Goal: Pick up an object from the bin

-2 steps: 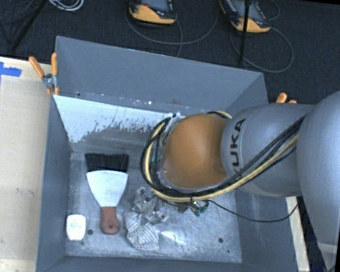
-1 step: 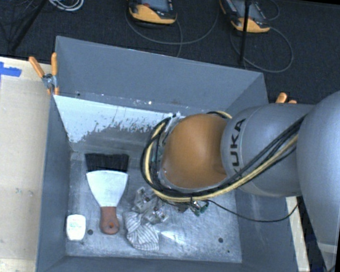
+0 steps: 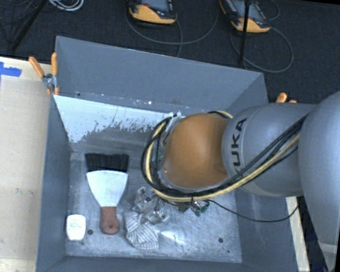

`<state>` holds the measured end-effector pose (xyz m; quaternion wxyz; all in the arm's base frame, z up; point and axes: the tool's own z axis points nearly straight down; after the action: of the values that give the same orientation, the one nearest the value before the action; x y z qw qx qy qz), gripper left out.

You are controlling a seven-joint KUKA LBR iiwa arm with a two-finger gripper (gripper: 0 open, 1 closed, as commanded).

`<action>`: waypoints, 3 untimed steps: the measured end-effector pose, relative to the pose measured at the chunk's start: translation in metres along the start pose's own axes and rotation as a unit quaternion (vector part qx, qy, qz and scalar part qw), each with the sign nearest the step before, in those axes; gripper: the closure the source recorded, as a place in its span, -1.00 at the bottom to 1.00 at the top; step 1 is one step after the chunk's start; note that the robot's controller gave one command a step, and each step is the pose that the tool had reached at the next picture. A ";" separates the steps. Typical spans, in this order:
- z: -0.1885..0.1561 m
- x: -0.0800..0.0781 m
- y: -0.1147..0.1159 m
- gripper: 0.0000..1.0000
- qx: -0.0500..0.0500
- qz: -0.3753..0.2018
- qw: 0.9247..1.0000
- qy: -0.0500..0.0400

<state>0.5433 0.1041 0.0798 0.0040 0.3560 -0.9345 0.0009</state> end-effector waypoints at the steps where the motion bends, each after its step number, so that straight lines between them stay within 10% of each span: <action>1: -0.010 0.001 0.002 1.00 -0.001 0.000 1.000 -0.001; 3: -0.052 0.001 0.002 1.00 -0.001 0.000 1.000 -0.003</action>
Offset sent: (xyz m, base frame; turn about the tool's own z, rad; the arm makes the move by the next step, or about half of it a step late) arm 0.0000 0.0001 0.0130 0.0000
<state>0.5419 0.1054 0.1314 0.0015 0.3557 -0.9346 -0.0009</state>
